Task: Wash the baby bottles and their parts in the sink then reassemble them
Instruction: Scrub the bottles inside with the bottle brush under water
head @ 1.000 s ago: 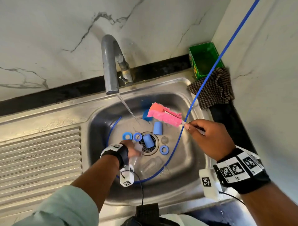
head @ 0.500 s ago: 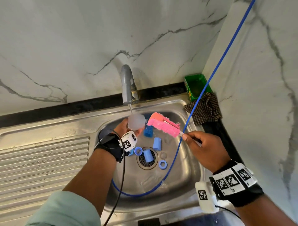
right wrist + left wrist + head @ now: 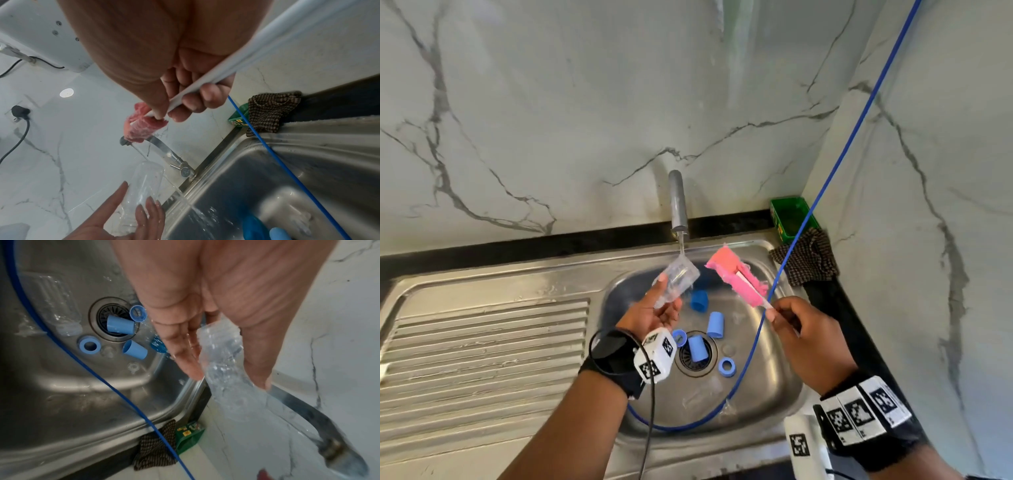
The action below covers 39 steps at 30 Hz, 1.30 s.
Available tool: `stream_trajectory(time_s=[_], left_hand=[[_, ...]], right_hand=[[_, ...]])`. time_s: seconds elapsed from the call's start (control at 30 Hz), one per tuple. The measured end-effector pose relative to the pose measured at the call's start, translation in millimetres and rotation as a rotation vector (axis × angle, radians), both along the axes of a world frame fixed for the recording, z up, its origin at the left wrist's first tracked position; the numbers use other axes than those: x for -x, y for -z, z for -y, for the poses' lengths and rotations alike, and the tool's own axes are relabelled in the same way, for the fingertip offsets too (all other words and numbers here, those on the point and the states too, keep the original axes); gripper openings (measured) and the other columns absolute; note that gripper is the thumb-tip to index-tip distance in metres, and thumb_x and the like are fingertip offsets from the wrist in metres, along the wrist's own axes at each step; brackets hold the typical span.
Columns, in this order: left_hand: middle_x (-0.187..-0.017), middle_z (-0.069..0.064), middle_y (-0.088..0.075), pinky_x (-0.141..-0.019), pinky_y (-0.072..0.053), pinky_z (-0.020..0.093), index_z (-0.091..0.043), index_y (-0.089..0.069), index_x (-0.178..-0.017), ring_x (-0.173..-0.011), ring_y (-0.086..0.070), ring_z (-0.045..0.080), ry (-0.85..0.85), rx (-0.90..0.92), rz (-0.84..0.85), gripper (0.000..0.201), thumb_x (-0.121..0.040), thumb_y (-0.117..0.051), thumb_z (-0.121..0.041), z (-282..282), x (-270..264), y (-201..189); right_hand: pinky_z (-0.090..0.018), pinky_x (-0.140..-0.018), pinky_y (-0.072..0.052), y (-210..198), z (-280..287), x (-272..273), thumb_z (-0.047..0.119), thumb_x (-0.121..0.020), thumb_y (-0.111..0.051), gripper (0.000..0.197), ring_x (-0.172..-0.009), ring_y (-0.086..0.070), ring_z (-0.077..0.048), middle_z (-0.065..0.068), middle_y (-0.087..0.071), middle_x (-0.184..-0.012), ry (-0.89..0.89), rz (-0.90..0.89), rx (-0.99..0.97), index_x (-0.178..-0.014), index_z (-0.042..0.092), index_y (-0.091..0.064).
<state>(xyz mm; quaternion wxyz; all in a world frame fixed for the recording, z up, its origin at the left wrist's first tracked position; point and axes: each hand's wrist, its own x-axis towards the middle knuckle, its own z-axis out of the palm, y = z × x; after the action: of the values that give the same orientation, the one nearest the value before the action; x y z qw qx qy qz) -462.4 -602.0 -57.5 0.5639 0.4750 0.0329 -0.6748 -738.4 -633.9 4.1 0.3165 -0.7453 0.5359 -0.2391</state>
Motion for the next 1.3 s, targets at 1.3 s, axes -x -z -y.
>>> stream_trajectory(time_s=[1.3], left_hand=[[-0.079,0.018,-0.058,-0.038,-0.047,0.023,0.004,-0.066,-0.100,-0.046,-0.054,0.017,-0.039,0.273,-0.218,0.050,-0.093,-0.043,-0.040,-61,71,-58]], right_hand=[[-0.037,-0.087,-0.053,3,-15,-23,0.016,-0.098,-0.050,0.066,-0.095,-0.065,-0.016,0.001,-0.067,-0.109,-0.454,0.132,0.222,-0.153,0.048,-0.031]])
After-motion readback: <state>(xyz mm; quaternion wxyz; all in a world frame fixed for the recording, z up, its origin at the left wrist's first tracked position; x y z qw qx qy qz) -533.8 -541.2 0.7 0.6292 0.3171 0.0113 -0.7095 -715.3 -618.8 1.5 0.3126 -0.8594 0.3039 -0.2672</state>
